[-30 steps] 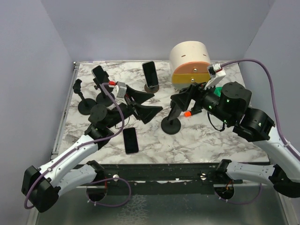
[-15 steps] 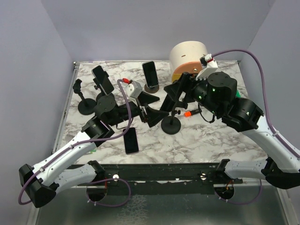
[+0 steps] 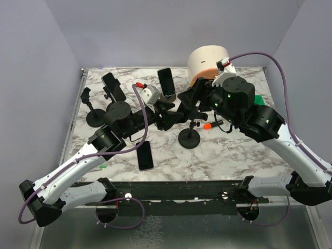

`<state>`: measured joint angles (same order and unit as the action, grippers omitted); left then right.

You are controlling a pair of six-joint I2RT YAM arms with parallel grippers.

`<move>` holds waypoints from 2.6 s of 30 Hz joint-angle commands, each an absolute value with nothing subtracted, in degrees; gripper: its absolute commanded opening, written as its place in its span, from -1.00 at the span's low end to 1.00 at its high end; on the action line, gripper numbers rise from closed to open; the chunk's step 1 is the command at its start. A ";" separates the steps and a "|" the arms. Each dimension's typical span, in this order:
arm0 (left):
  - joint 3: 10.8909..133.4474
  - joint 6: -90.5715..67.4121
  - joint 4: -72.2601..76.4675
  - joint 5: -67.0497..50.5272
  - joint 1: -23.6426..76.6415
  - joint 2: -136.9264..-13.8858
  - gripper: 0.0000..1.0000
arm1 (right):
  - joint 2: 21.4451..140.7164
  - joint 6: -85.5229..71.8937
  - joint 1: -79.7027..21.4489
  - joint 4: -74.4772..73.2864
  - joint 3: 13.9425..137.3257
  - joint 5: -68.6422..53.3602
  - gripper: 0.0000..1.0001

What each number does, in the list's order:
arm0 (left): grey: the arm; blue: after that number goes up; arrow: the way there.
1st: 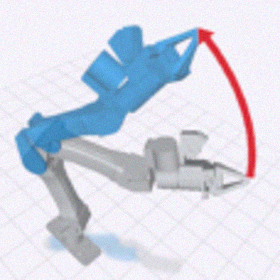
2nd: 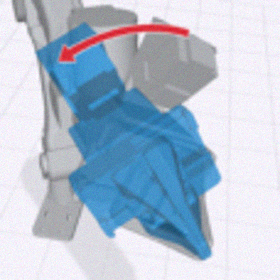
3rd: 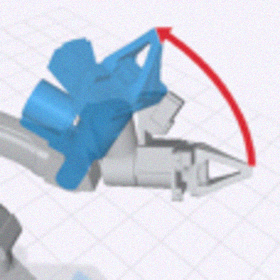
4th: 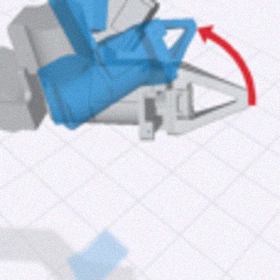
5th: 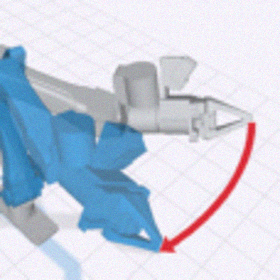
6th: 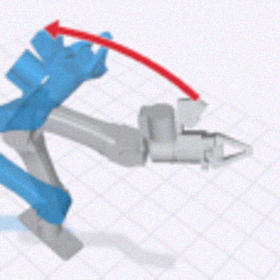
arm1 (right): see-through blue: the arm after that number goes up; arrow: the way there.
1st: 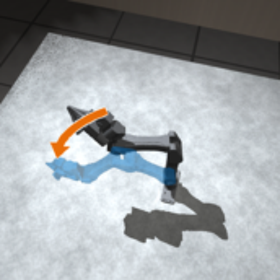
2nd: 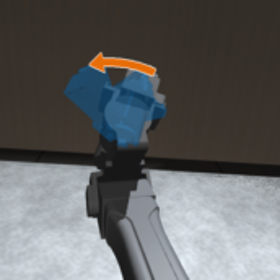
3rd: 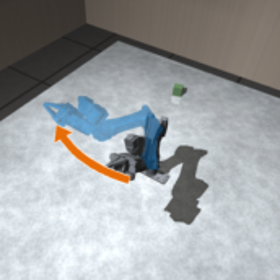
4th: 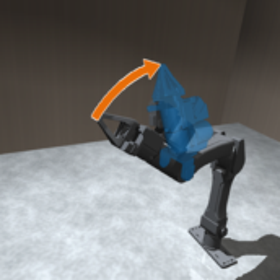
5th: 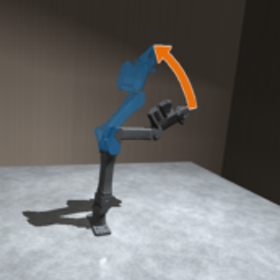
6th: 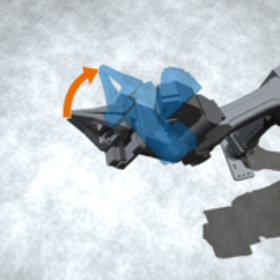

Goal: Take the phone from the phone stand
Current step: Remove the phone from the phone stand, then place the phone at the center of the board.

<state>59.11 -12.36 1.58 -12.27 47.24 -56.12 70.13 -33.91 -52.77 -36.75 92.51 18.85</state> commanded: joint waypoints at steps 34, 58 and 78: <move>60.55 -9.82 -2.30 -6.74 49.48 -58.64 -1.00 | 69.44 -34.38 -52.74 -33.90 92.38 16.19 0.37; 44.33 -23.69 -8.57 6.13 49.48 -42.90 -1.00 | 51.95 -23.56 -52.73 -25.29 74.27 8.58 0.99; 20.42 -58.05 8.90 8.34 52.91 -53.08 -1.00 | 40.95 -23.37 -52.74 -22.66 59.96 16.12 0.98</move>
<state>20.91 -50.41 -0.80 4.49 51.11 -50.85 42.02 -23.46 -52.77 -24.45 60.90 14.06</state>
